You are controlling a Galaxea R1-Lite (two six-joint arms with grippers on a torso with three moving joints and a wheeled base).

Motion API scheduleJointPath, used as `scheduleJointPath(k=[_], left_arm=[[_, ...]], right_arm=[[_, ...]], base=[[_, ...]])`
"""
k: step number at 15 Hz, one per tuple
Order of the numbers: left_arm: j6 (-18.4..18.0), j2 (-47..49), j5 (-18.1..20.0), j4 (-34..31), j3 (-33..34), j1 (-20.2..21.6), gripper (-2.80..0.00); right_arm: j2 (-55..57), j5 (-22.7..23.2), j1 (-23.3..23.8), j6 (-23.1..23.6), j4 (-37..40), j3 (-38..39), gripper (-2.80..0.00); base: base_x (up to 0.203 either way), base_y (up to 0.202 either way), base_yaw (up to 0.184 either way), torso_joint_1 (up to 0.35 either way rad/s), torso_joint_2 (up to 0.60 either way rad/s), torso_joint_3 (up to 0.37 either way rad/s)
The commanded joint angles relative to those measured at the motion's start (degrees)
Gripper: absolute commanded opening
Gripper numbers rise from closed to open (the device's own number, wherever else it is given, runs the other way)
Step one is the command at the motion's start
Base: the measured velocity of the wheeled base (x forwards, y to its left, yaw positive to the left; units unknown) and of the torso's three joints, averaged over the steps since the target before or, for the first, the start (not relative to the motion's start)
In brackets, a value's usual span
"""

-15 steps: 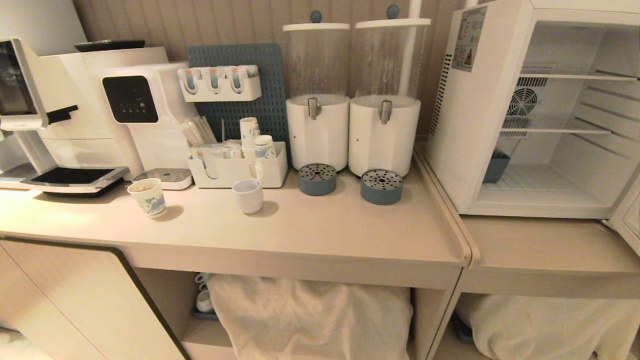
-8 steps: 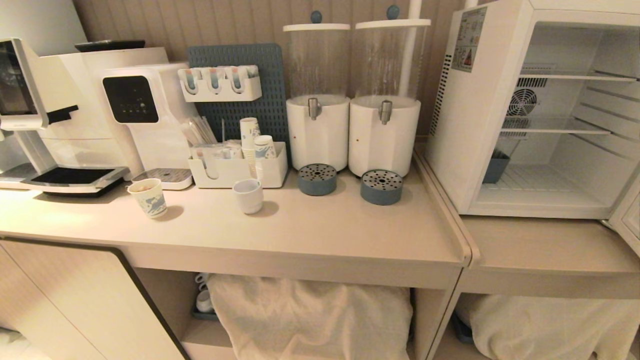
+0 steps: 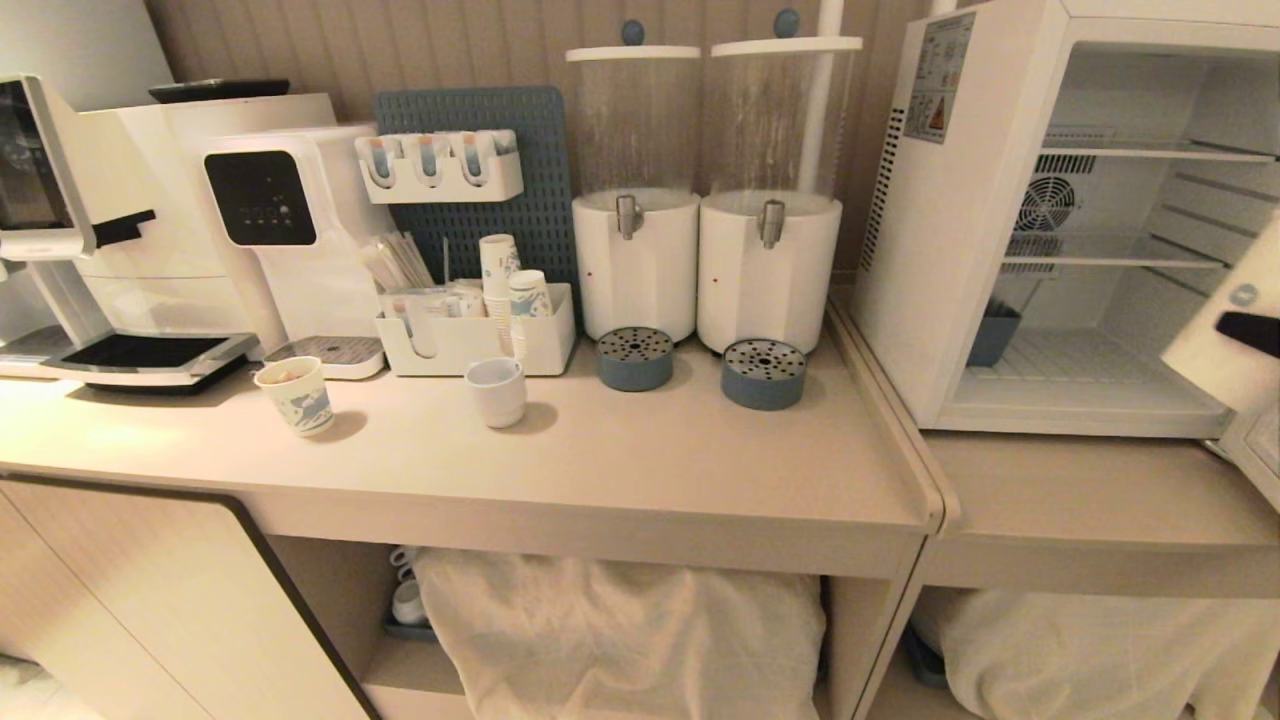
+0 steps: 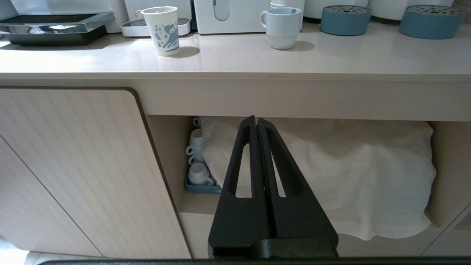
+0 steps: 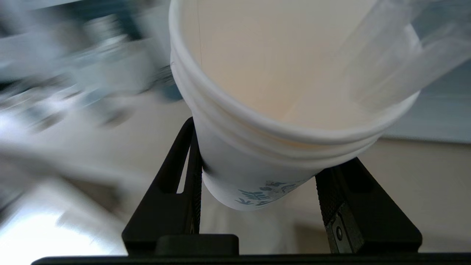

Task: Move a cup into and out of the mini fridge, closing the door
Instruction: Put the paper cup in the freezer

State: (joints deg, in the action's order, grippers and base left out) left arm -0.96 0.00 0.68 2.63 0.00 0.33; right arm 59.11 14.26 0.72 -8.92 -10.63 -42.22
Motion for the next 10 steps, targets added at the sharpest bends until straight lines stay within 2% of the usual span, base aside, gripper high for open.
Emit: scheduleJointPath(k=[1,3,5,7,10], left_arm=[[0.0,0.0,0.02,0.0,1.05,0.02,-2.8],[0.0,0.0,0.02,0.0,1.05,0.02,-2.8],[0.0,0.0,0.02,0.0,1.05,0.02,-2.8],[-0.09,0.0,0.02,-0.08,1.01,0.02,-2.8],[-0.44,0.0,0.11,-0.17,0.97,0.02,-2.8]], right_arm=[[18.91,-13.48,-3.35,0.39,-15.97,-0.61,-2.8],[27.27,-20.48,-4.88,2.23,-28.08,-0.47,-2.8],[33.76,-24.47,-5.4,4.38,-38.06,0.36,-2.8],[38.88,-29.44,-4.04,5.53,-46.04,1.61,-2.8],[42.14,-30.76,0.09,7.91,-52.56,5.52,-2.8]], base=[[0.0,0.0,0.0,0.0,0.0,0.0],[0.0,0.0,0.0,0.0,0.0,0.0],[0.0,0.0,0.0,0.0,0.0,0.0],[0.0,0.0,0.0,0.0,0.0,0.0],[0.0,0.0,0.0,0.0,0.0,0.0]])
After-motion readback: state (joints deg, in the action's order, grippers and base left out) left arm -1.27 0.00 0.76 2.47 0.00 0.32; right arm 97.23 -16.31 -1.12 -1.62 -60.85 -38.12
